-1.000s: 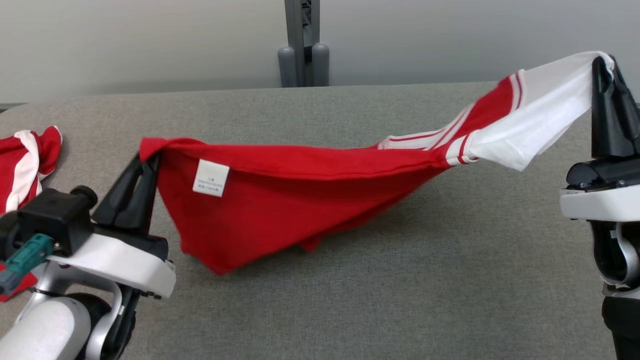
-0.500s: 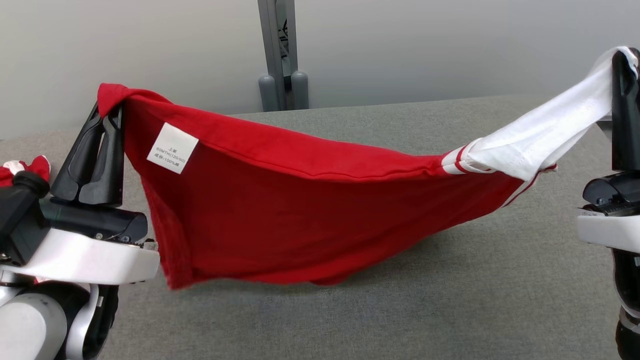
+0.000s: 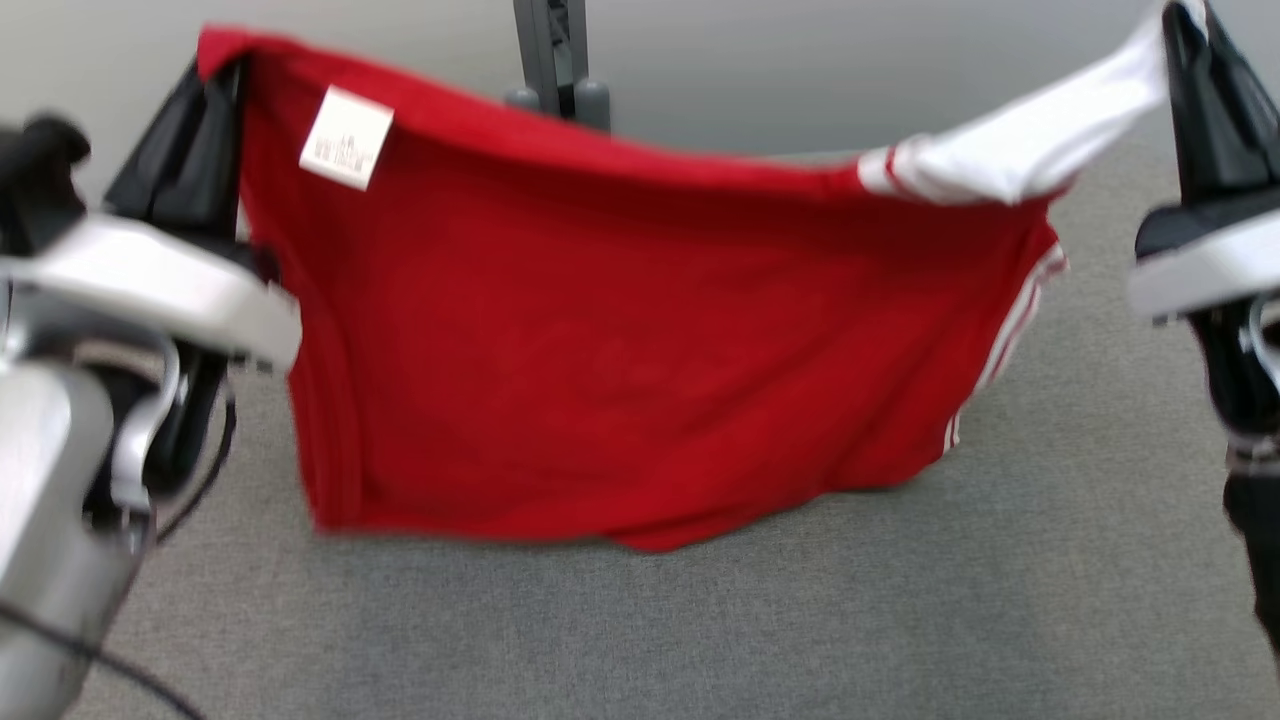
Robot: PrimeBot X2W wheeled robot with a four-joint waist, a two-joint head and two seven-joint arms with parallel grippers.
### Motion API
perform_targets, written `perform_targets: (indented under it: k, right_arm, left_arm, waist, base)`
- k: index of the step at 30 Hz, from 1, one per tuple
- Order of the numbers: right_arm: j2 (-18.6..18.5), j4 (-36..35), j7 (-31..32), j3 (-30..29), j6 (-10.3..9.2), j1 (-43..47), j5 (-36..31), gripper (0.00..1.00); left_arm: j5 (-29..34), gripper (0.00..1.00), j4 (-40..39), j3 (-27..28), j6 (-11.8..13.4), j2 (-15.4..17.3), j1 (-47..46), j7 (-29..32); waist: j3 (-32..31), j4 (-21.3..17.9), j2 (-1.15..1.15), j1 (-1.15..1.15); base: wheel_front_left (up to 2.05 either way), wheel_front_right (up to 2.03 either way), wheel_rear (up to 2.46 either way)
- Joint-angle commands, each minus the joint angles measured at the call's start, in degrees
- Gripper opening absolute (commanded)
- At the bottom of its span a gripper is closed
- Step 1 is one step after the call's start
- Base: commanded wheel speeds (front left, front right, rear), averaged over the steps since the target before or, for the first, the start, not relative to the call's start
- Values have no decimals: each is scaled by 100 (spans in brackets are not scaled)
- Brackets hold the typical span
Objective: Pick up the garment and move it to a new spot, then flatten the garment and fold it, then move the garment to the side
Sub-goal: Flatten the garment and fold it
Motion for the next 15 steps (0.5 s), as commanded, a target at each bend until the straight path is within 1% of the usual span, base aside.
perform_targets:
  k: [1,4,8,11,15]
  right_arm:
    - [-115,476,-81,98,1,-428,121,0]
    - [-204,1358,-274,377,1,-1296,278,0]
    - [-218,2451,-577,600,1,-2576,470,0]
    - [-83,3251,-808,765,1,-3485,585,0]
    - [186,4193,-1208,961,0,-4448,753,0]
  left_arm:
    - [-33,0,461,-23,-197,-132,-489,-18]
    - [-116,0,1489,-86,-558,-453,-1341,-73]
    - [-91,0,2868,-30,-881,-807,-2565,-305]
    - [-32,0,3864,30,-1081,-962,-3404,-503]
    - [67,0,4926,48,-1245,-1145,-4292,-882]
  waist:
    - [155,44,0,0]
    - [302,82,0,0]
    - [570,86,0,0]
    - [724,33,0,0]
    - [871,-65,0,0]
  base:
    - [0,0,0]
    - [0,0,0]
    - [0,0,0]
    - [0,0,0]
    - [0,0,0]
